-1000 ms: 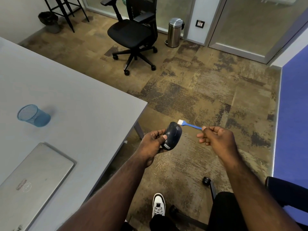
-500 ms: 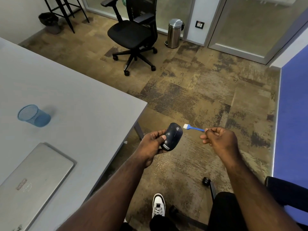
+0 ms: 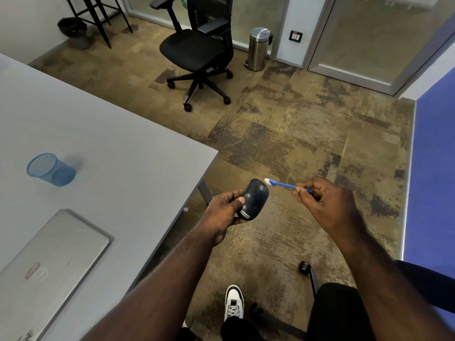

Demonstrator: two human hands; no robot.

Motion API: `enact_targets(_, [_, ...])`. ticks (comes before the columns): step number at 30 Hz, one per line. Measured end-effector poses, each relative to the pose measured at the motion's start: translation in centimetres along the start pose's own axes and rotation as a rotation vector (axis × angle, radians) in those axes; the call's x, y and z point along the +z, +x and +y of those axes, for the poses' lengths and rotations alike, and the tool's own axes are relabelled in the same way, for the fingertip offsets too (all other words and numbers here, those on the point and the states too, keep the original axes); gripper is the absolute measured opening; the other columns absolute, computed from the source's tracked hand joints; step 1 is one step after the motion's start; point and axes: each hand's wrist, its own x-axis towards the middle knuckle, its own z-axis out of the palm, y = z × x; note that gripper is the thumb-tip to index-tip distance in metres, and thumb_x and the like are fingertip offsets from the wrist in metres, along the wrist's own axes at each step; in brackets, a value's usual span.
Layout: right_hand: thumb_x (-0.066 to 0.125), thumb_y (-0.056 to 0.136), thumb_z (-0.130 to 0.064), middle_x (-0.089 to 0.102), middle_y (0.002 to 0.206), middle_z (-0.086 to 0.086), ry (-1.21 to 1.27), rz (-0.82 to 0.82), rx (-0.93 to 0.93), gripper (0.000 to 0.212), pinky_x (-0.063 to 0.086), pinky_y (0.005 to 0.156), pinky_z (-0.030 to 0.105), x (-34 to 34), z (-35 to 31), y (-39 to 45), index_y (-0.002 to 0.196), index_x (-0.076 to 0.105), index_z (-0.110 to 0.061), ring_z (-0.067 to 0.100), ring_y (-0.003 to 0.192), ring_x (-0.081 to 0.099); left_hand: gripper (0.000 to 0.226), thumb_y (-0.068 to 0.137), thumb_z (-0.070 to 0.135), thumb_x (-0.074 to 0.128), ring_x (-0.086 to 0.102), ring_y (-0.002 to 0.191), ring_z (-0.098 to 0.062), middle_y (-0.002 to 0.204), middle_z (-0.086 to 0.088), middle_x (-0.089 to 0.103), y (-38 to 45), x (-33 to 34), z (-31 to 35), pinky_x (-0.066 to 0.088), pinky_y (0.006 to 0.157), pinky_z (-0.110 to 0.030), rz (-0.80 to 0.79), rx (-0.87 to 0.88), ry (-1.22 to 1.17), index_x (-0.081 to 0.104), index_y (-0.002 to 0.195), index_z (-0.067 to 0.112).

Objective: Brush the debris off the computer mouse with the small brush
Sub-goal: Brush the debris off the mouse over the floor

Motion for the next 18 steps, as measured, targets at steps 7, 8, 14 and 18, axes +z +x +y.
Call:
enact_targets(7, [0.077, 0.084, -0.023, 0.073, 0.070, -0.009, 0.001, -0.133, -0.028, 0.005, 0.054, 0.049, 0.021, 0.0, -1.2, -0.2, 0.088, 0.076, -0.022, 0.003, 0.058, 0.068, 0.026, 0.099, 0.012, 0.051, 0.067, 0.077, -0.014, 0.099, -0.006, 0.072, 0.1, -0.2, 0.1, 0.056, 0.064, -0.029, 0.022, 0.008, 0.008, 0.066, 0.120, 0.012])
enact_targets(8, [0.076, 0.085, -0.024, 0.073, 0.070, -0.008, -0.002, -0.072, -0.023, 0.006, 0.055, 0.048, 0.024, -0.1, -1.1, -0.1, 0.090, 0.076, -0.022, 0.005, 0.058, 0.068, 0.026, 0.099, 0.012, 0.051, 0.067, 0.078, -0.014, 0.099, -0.006, 0.073, 0.1, -0.3, 0.1, 0.056, 0.065, -0.029, 0.018, 0.007, 0.010, 0.066, 0.121, 0.012])
enact_targets(14, [0.074, 0.086, -0.021, 0.072, 0.071, -0.011, -0.017, -0.192, -0.043, 0.004, 0.048, 0.049, 0.011, 0.5, -1.6, -0.1, 0.088, 0.074, -0.025, 0.001, 0.058, 0.066, 0.028, 0.098, 0.012, 0.053, 0.068, 0.083, -0.015, 0.102, -0.004, 0.073, 0.2, -0.1, 0.0, 0.057, 0.072, -0.033, 0.013, 0.015, 0.002, 0.065, 0.123, 0.013])
enact_targets(18, [0.075, 0.085, -0.023, 0.074, 0.070, -0.005, 0.082, -0.117, -0.034, 0.003, 0.059, 0.053, 0.032, 0.2, -1.9, 0.0, 0.087, 0.075, -0.025, 0.012, 0.061, 0.071, 0.028, 0.098, 0.012, 0.053, 0.067, 0.083, -0.015, 0.103, -0.006, 0.073, 0.3, -0.3, -0.2, 0.057, 0.072, -0.033, 0.018, 0.009, 0.014, 0.065, 0.123, 0.013])
